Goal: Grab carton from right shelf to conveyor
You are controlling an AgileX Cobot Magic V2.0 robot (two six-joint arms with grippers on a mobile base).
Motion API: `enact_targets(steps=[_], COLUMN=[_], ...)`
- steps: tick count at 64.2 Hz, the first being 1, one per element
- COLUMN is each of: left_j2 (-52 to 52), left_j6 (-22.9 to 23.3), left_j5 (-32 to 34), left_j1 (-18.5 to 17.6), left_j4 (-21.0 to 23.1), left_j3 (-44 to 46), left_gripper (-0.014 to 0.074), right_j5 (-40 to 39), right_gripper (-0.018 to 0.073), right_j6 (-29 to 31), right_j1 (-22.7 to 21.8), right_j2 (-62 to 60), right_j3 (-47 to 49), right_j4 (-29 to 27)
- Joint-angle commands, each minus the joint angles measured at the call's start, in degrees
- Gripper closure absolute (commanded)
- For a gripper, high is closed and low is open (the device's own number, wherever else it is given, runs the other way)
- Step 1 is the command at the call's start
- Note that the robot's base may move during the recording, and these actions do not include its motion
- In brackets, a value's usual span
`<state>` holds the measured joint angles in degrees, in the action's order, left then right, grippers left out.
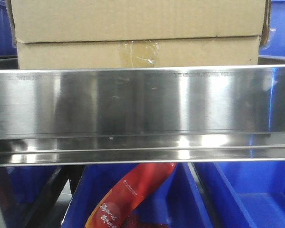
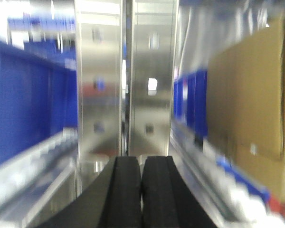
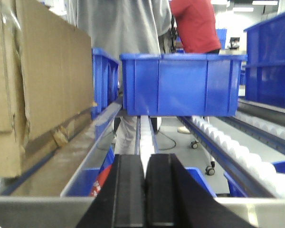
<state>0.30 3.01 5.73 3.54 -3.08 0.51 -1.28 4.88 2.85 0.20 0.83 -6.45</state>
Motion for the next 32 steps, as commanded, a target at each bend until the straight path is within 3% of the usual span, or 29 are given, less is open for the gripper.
enact_targets(steps=[1,8,14,18,22,32], left_j2=[-0.3,-0.3,1.0,3.4,6.1,12.5], left_j6=[-0.1,-0.1,-0.1,-0.1,-0.1,-0.1], left_j5=[0.2,-8.3,-19.4,-25.3,-29.5,-33.5], left_j1=[0.2,0.2,0.2,0.2,0.2,0.2], left_j4=[0.3,0.3,0.0,-0.1,-0.1,-0.1], left_j3=[3.7,12.5,21.7,26.9,32.6,39.9], left_gripper=[0.0599,0.0599,0.0597,0.0568,0.0508,0.0262], right_j5=[-1.1,4.9,10.0,12.1,13.3,13.8], right_gripper=[0.0628,0.0628,0.0623,0.0577,0.0494,0.0163], right_j6=[0.2,0.2,0.2,0.2,0.2,0.2], right_j1=[0.1,0.2,0.2,0.2,0.2,0.2], right_j2=[-0.2,-0.2,1.8,4.4,6.7,12.0], right_j3=[4.1,12.6,19.8,23.6,27.0,31.5], right_j4=[-0.3,-0.3,-0.3,-0.3,-0.3,-0.3])
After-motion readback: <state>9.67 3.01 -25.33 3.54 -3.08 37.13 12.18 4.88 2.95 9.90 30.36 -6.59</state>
